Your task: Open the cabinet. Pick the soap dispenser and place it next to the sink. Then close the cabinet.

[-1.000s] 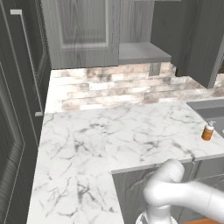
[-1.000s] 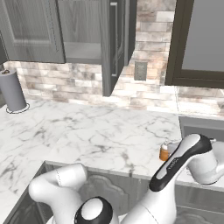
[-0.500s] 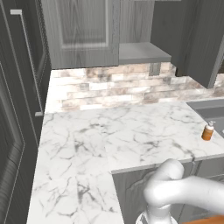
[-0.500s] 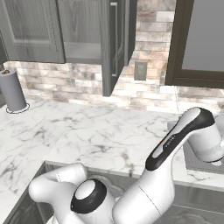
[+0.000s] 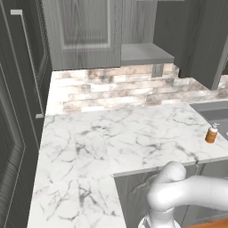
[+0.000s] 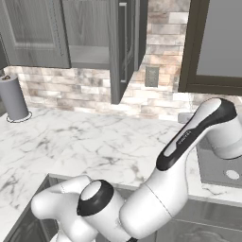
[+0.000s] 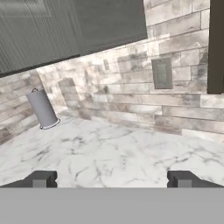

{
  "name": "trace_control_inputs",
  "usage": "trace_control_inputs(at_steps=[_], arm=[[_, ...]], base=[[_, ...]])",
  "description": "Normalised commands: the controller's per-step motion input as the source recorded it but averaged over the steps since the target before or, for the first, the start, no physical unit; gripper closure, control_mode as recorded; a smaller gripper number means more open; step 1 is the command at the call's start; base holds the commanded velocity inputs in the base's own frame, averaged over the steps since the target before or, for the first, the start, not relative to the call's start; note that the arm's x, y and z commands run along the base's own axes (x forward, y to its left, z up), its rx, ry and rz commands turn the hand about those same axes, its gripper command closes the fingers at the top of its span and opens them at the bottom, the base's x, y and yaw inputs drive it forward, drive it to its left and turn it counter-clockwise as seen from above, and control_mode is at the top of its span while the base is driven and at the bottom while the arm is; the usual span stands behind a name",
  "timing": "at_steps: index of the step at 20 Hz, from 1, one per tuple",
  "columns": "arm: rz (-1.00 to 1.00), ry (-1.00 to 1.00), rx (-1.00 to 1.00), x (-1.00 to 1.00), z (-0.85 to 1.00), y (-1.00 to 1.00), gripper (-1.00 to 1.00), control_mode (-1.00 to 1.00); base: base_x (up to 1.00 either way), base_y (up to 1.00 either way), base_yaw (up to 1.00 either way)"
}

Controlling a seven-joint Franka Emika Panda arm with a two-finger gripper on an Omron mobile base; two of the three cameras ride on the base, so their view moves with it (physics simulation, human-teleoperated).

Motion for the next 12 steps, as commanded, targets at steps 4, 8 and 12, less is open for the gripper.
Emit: trace_control_inputs(at_steps=[4, 8, 12], arm=[[0.07, 0.0, 0.09, -0.06, 0.53, 0.25, -1.0, -1.0], [0.13, 0.0, 0.08, -0.2, 0.3, 0.52, -1.0, -1.0], [0.16, 0.0, 0.13, -0.18, 0.28, 0.44, -1.0, -1.0]], base=[[0.0, 0.0, 0.0], [0.0, 0.0, 0.0], [0.0, 0.0, 0.0]])
